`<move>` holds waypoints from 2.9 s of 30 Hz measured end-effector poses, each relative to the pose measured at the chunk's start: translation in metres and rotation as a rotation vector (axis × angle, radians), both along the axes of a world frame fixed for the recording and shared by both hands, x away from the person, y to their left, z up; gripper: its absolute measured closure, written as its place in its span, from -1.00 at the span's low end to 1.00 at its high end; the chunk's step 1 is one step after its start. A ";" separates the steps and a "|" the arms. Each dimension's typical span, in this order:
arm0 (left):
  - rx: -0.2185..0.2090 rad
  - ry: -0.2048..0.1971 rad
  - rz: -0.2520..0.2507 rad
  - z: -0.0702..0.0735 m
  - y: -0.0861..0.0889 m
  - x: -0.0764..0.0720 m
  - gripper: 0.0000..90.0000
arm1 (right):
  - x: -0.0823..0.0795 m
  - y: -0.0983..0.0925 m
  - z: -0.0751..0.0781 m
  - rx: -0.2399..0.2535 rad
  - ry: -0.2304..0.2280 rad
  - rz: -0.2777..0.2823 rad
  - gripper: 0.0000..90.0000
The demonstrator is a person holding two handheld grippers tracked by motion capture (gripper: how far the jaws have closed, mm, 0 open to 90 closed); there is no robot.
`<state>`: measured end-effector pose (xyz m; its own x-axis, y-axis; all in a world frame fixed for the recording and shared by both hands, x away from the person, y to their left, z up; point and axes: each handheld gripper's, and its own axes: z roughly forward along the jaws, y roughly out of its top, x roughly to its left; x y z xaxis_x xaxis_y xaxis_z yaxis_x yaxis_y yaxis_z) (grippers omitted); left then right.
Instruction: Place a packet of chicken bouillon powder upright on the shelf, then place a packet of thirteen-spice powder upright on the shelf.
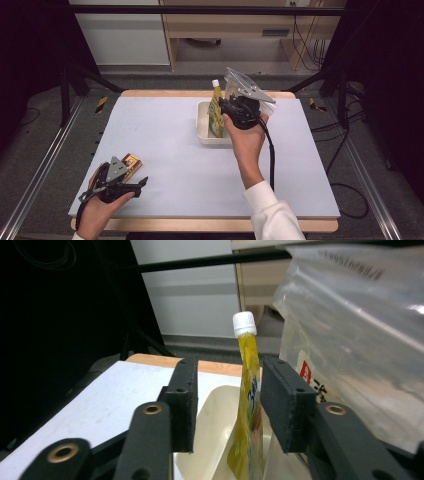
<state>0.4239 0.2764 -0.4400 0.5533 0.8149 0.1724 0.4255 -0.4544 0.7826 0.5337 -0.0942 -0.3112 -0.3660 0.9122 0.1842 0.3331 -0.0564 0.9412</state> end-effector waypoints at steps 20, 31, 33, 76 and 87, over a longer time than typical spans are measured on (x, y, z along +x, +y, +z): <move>-0.004 0.002 0.005 0.001 0.002 0.000 -0.81 | -0.055 -0.017 -0.026 -0.144 -0.035 0.064 -0.34; -0.014 0.022 0.009 0.001 0.007 0.001 -0.83 | -0.073 -0.032 -0.071 -0.230 0.027 0.126 -0.70; -0.014 0.030 0.010 0.001 0.008 0.001 -0.82 | -0.077 -0.037 -0.078 -0.233 0.038 0.138 -0.74; 0.297 0.613 0.112 0.009 0.040 0.059 -0.56 | -0.092 -0.062 -0.135 -0.394 0.112 0.215 -0.73; 0.345 0.651 0.089 0.002 0.039 0.065 -0.40 | -0.092 -0.060 -0.137 -0.394 0.123 0.226 -0.73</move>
<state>0.4887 0.3150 -0.4379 0.5652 0.8204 0.0864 0.8013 -0.5709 0.1787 0.4412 -0.1545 -0.4478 -0.5611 0.8210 -0.1056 0.4064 0.3844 0.8289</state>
